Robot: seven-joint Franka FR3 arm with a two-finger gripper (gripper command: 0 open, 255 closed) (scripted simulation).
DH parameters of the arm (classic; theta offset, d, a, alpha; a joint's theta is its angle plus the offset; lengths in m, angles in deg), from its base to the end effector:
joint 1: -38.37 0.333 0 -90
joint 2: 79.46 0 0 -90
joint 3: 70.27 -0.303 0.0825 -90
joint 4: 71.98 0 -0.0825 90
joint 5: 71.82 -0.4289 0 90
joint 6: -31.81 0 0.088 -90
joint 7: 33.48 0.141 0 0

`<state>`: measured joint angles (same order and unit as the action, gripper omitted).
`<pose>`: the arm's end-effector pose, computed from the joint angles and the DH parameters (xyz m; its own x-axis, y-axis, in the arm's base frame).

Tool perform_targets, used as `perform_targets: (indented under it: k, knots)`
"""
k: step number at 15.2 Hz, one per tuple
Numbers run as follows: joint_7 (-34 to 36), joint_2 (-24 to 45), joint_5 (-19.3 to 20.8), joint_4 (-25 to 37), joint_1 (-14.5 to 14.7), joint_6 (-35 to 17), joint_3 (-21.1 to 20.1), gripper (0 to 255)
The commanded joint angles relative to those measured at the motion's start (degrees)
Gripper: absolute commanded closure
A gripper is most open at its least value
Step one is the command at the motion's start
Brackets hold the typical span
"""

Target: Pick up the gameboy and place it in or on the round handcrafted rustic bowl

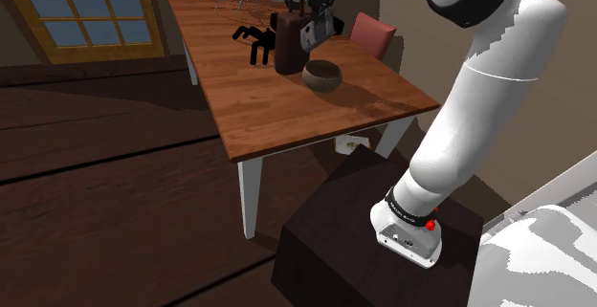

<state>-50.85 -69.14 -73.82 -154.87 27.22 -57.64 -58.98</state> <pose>0.6025 -0.2338 0.5302 0.9945 -0.0864 -0.0594 -0.0876 -0.9960 -0.0183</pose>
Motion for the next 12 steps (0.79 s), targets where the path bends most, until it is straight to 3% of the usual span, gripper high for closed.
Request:
perform_targets:
  k: [1, 5, 12]
  knots:
    - [-2.57, 2.81, -0.57, 4.63, -1.69, 1.93, 0.98, 255]
    - [-7.83, 8.91, -2.07, 14.77, -5.88, 6.17, 2.75, 255]
    - [-7.68, 7.0, -1.6, 6.5, -5.29, -0.22, 2.62, 255]
